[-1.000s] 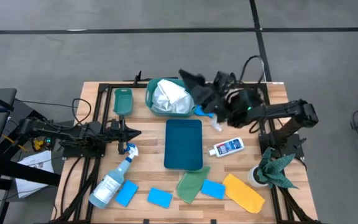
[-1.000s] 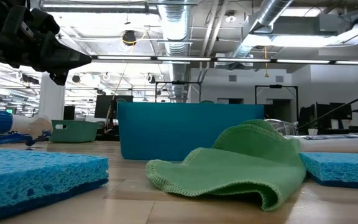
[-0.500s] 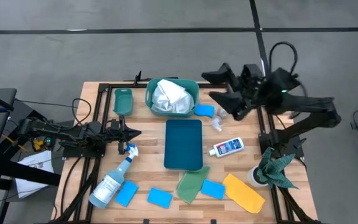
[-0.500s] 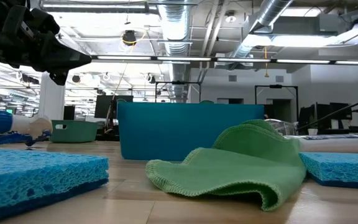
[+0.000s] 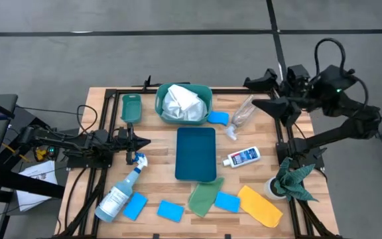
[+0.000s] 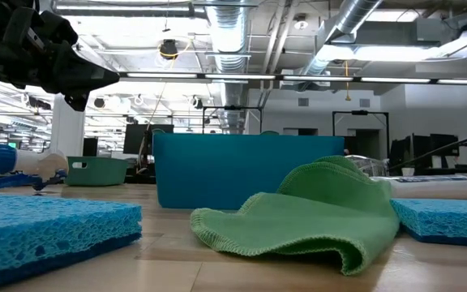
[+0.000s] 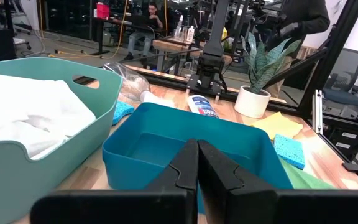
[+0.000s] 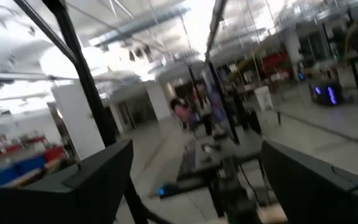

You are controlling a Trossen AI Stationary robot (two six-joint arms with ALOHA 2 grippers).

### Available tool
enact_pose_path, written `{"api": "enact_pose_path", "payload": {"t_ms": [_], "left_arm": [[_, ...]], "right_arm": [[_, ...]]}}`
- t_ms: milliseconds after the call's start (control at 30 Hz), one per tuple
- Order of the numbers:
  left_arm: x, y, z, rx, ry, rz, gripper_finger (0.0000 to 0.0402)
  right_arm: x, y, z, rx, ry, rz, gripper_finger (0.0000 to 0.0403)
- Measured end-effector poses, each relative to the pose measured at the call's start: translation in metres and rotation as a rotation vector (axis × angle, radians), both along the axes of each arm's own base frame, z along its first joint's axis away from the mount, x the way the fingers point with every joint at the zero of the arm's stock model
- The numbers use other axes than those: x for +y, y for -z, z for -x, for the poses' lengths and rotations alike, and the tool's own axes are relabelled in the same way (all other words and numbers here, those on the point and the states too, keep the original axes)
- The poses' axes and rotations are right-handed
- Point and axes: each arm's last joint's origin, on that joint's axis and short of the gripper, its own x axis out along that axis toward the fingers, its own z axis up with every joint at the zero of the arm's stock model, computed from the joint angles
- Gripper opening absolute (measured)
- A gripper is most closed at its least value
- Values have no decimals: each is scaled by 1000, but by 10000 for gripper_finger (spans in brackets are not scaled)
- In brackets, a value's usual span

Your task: Pick & Place Kitchen Items

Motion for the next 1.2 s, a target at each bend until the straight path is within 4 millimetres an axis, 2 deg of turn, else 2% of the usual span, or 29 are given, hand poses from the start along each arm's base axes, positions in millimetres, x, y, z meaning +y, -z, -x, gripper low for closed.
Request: {"api": "enact_pose_path", "payload": {"t_ms": [267,533,767,933,1200], "left_arm": [[0,0,0,0,0,0,0],[0,0,0,0,0,0,0],[0,0,0,0,0,0,0],[0,0,0,0,0,0,0],[0,0,0,0,-1,0,0]], "right_arm": [[-8,-29,19,221,-171,56,344],[-5,-38,23,482,-476,61,344],[9,-32,5,610,-649,140,343],[25,-20,-13,725,-683,152,323],[58,0,-52,925,-697,-3,304]]}}
